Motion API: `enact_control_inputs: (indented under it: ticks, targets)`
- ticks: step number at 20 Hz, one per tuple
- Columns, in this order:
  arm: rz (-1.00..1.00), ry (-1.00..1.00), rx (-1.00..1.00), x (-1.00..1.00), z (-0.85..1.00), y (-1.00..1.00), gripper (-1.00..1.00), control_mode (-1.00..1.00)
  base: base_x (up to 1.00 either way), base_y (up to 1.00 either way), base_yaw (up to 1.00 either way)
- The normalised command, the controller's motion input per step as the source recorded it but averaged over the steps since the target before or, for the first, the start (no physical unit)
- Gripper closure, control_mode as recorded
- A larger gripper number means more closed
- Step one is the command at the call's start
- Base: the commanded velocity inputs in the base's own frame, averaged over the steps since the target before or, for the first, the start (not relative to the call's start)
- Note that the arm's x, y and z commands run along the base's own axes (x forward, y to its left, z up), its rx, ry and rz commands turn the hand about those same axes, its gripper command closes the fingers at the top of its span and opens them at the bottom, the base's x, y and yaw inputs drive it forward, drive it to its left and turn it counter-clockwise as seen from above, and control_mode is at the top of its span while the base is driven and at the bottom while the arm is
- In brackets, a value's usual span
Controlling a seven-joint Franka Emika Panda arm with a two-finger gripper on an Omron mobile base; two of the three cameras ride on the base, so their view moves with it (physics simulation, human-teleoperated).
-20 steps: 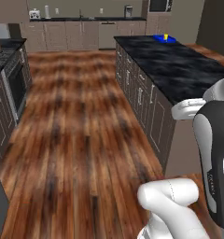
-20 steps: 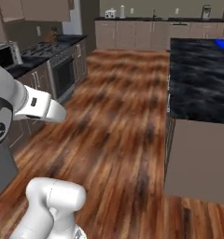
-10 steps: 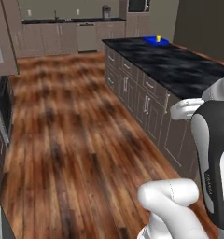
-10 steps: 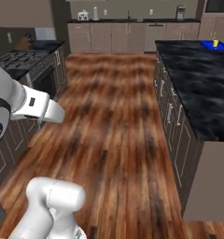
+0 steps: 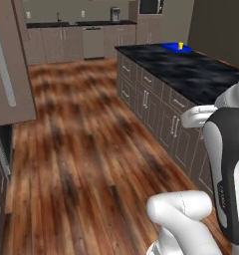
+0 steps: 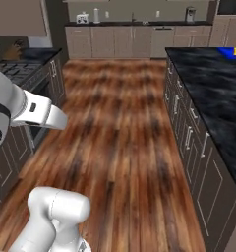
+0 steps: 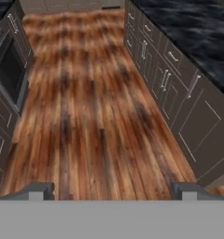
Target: There is a tray on the dining counter. Grab the cup, mug, and pitcher and place them on the tray. The pitcher may be placed next to the tray if it cannot fit the tray.
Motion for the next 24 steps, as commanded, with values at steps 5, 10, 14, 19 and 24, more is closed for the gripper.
enact_control_inputs:
  ticks: [5,10,14,19,24]
  targets:
    - [0.0,0.0,0.0,0.0,0.0,0.0,-1.0,1.0,1.0,0.0,0.02]
    - [0.0,0.0,0.0,0.0,0.0,0.0,-1.0,1.0,1.0,0.0,0.16]
    - [0.0,0.0,0.0,0.0,0.0,0.0,-1.0,1.0,1.0,-0.04,0.37]
    - [0.0,0.0,0.0,0.0,0.0,0.0,-1.0,1.0,0.86,-0.23,0.62]
    - [0.0,0.0,0.0,0.0,0.0,0.0,-1.0,1.0,0.67,-0.29,0.7]
